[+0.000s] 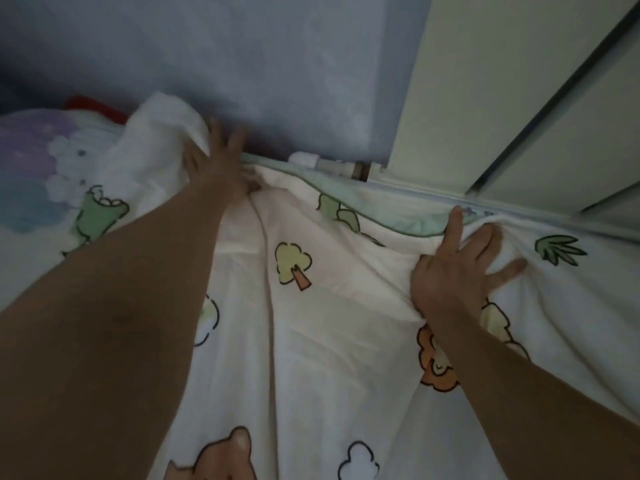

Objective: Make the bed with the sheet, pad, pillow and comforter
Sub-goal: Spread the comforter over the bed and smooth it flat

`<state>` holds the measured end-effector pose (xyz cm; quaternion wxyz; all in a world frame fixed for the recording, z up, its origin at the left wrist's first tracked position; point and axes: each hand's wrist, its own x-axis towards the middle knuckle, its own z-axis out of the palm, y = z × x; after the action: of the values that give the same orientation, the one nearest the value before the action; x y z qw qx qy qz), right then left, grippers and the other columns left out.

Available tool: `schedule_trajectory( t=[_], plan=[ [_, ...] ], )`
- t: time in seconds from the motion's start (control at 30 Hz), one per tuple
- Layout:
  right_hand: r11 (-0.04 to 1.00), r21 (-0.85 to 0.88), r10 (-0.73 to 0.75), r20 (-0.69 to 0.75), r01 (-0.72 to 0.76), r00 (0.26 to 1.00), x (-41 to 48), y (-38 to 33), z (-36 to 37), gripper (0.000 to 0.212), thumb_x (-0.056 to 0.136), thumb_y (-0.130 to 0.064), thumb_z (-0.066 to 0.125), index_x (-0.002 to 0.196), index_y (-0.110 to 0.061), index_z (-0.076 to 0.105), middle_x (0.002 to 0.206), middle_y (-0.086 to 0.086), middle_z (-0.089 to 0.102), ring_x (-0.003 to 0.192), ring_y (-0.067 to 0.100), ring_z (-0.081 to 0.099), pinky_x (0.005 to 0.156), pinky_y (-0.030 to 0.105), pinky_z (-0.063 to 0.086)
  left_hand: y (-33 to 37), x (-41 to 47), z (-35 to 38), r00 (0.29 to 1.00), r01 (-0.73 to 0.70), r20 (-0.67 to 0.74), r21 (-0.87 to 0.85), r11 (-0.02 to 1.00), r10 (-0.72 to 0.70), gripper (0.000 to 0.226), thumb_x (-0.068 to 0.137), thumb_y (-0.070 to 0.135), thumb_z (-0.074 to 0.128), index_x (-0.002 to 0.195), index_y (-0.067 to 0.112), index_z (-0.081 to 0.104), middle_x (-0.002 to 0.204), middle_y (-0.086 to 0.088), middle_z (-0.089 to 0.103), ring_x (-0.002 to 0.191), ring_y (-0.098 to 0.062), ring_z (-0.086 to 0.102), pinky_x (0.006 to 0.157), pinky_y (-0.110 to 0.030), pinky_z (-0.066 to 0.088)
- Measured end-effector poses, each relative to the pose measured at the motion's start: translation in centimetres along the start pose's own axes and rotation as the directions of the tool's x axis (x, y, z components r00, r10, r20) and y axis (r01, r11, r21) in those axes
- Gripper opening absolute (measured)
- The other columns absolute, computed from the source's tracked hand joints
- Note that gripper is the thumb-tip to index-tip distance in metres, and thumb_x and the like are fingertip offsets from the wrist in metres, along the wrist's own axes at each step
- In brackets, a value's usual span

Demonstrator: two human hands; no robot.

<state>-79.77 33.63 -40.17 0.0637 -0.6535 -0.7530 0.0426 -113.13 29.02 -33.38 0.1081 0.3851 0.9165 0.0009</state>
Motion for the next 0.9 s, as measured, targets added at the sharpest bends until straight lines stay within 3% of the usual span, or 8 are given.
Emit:
schedule_trajectory(
  t=[0.07,0.2,0.3,0.4,0.5,0.67,0.8,0.9],
  plan=[
    [1.0,0.011,0.0,-0.022,0.0,1.0,0.1,0.0,0.3,0.078,0.075,-0.034,0.022,0.152,-0.023,0.014,0.146,0.029,0.027,0.139,0.039,0.021,0.105,0.071,-0.004,-1.0,-0.3,1.5,0.988,0.035,0.153,0.005,0.999,-0.035,0.075,0.096,0.047,0.04,0.149,0.036,-0.011,0.16,0.0,-0.009,0.144,-0.043,-0.001,0.114,-0.058,0.006],
    [1.0,0.018,-0.012,-0.048,0.012,0.999,0.3,-0.1,0.4,0.075,0.078,-0.029,0.031,0.152,-0.023,0.017,0.145,0.029,0.029,0.139,0.039,0.023,0.105,0.071,-0.002,-0.5,-2.6,1.4,0.994,0.01,-0.109,0.024,1.0,-0.007,0.081,0.094,0.043,0.047,0.15,0.03,-0.012,0.16,-0.009,-0.005,0.14,-0.047,0.014,0.111,-0.058,0.02],
    [1.0,0.007,-0.01,-0.065,0.01,0.998,0.1,0.2,0.5,0.071,0.081,-0.029,0.03,0.151,-0.023,0.02,0.144,0.029,0.031,0.138,0.039,0.025,0.105,0.072,0.0,0.8,-4.8,2.4,0.956,-0.029,-0.292,-0.036,0.999,0.017,0.078,0.096,0.034,0.046,0.151,0.026,-0.01,0.158,-0.017,-0.008,0.141,-0.047,0.01,0.112,-0.054,0.021],
    [1.0,0.011,-0.005,-0.076,0.005,0.997,0.1,-0.2,0.4,0.068,0.081,-0.03,0.028,0.148,-0.022,0.025,0.142,0.03,0.033,0.138,0.04,0.026,0.105,0.073,0.001,0.5,-5.2,3.9,0.975,-0.009,-0.221,-0.07,0.998,-0.007,0.076,0.097,0.042,0.04,0.15,0.026,-0.011,0.157,-0.02,-0.009,0.142,-0.046,0.005,0.117,-0.051,0.013],
    [1.0,0.016,-0.012,-0.089,0.013,0.996,0.3,-0.2,0.5,0.066,0.081,-0.029,0.031,0.147,-0.021,0.027,0.142,0.03,0.033,0.138,0.04,0.026,0.105,0.073,0.002,-0.3,-4.5,5.0,0.996,0.005,-0.086,0.028,1.0,-0.003,0.068,0.098,0.047,0.029,0.15,0.027,-0.011,0.157,-0.022,-0.006,0.143,-0.046,0.002,0.117,-0.052,0.009],
    [1.0,0.009,0.0,-0.066,0.001,0.998,0.1,-0.1,0.3,0.07,0.078,-0.032,0.021,0.147,-0.022,0.027,0.143,0.029,0.032,0.139,0.039,0.024,0.106,0.07,-0.002,-0.6,-3.9,4.4,1.0,-0.018,0.018,0.16,0.987,0.015,0.07,0.098,0.049,0.028,0.147,0.034,-0.02,0.157,-0.018,-0.009,0.142,-0.048,0.002,0.112,-0.057,0.018],
    [1.0,-0.003,0.004,-0.051,-0.005,0.999,0.0,-0.2,0.2,0.07,0.078,-0.03,0.023,0.148,-0.024,0.023,0.145,0.027,0.029,0.141,0.037,0.021,0.107,0.07,-0.002,-0.8,-3.8,4.5,0.999,-0.04,0.004,0.216,0.976,0.04,0.071,0.097,0.05,0.029,0.147,0.033,-0.02,0.157,-0.021,-0.007,0.14,-0.051,0.006,0.11,-0.059,0.021],
    [1.0,-0.019,-0.002,-0.055,0.001,0.998,0.1,-0.1,0.5,0.066,0.083,-0.031,0.032,0.149,-0.025,0.022,0.145,0.026,0.028,0.141,0.036,0.02,0.107,0.07,-0.001,-1.0,-3.8,5.3,0.989,-0.079,-0.104,0.207,0.975,0.102,0.066,0.098,0.048,0.028,0.151,0.03,-0.008,0.156,-0.026,0.0,0.135,-0.057,0.013,0.106,-0.064,0.021]
  ],
)
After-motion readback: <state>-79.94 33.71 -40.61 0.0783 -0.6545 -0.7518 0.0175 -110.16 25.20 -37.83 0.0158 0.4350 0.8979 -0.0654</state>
